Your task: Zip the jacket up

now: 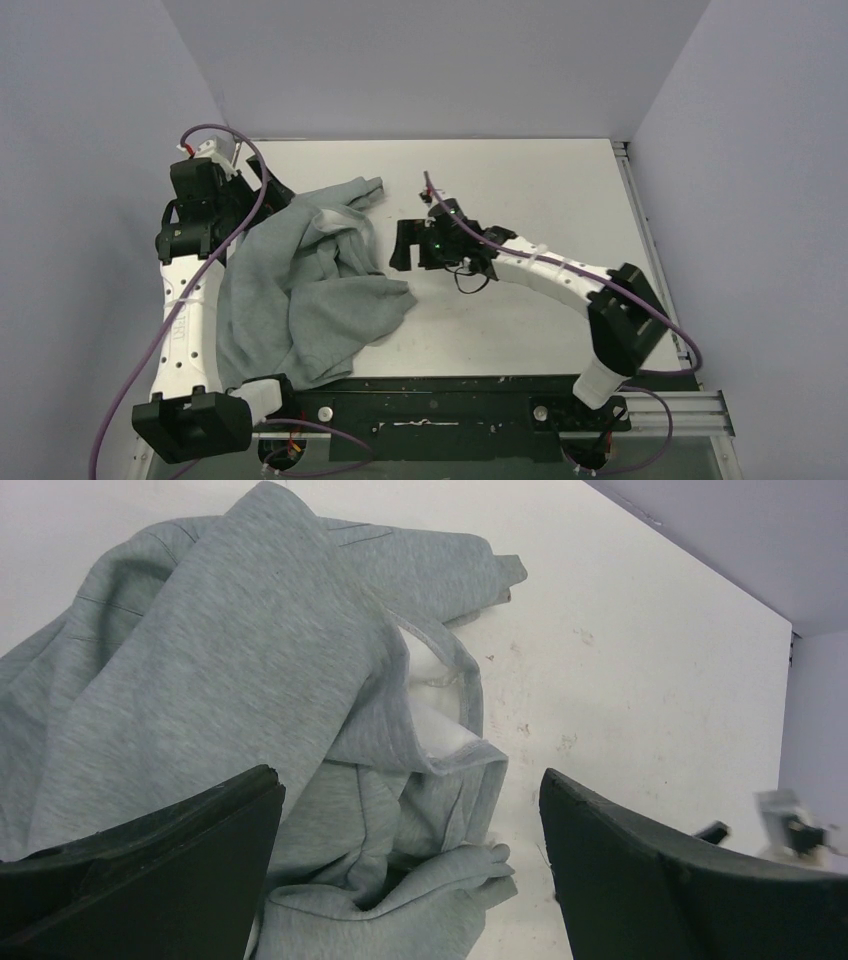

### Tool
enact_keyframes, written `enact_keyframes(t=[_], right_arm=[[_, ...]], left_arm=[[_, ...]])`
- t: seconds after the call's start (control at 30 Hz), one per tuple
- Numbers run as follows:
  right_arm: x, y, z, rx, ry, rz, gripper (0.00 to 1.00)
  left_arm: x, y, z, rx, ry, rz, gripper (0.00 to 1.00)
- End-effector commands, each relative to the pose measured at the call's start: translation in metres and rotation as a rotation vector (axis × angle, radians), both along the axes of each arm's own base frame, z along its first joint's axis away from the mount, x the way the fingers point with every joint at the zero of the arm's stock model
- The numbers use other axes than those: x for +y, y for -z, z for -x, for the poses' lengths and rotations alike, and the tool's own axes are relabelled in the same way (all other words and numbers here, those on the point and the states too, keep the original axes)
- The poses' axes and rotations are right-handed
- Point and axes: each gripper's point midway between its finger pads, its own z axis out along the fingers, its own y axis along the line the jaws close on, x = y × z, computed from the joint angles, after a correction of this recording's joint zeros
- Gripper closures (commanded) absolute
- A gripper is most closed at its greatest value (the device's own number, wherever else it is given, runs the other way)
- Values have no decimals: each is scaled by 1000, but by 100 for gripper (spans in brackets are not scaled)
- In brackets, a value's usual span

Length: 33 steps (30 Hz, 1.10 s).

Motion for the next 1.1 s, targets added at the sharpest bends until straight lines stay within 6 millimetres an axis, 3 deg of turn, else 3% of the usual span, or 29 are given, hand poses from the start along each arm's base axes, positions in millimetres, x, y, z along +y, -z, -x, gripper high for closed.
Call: enact_keyframes(t=[0.0,0.3,0.37,0.43,0.47,0.5,0.53,0.6,0.63,0.7,0.8,0.93,1.07], right_arm=[[71,-27,-16,-137,-105,-87,0],[124,43,-25,-81,-218,-102,0],[131,50,-26,-62,-233,-109,5],[132,46,-33,-79,-222,-124,19],[130,41,-36,-84,-213,-132,32],[125,34,-43,-99,-195,-151,52],[118,24,-50,-111,-170,-169,66],[93,5,-68,-127,-102,-199,87],[77,-6,-78,-137,-63,-215,93],[30,-26,-103,-163,43,-232,98],[-43,-55,-120,-213,175,-217,100],[-145,-71,-118,-245,332,-123,100],[-211,-81,-96,-287,380,-7,100]], left_arm=[[9,-30,14,-80,-39,-89,3],[5,-40,26,-103,-12,-129,3],[6,-40,27,-99,-17,-140,3],[7,-39,27,-95,-26,-152,3],[9,-37,27,-90,-35,-157,3],[10,-36,28,-84,-44,-163,3],[11,-35,27,-80,-50,-166,3],[13,-34,26,-78,-58,-172,3],[14,-33,26,-76,-62,-172,3],[13,-31,24,-73,-58,-170,3],[14,-30,20,-54,-70,-162,3],[13,-32,11,-59,-55,-159,3],[10,-28,0,-61,-33,-152,3]])
